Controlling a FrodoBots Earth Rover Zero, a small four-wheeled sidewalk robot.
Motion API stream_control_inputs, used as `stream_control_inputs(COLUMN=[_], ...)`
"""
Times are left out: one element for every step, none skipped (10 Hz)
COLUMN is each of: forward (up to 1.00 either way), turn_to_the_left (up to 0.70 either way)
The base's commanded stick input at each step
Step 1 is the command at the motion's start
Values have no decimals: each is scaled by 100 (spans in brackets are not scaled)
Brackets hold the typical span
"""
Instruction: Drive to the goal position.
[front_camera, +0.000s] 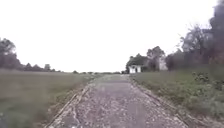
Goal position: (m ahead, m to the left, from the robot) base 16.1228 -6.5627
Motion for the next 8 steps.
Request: stream_control_inputs(forward=[85,85,85,85,85,85,85,85], turn_to_the_left=[0,0,0,0,0,0,0,0])
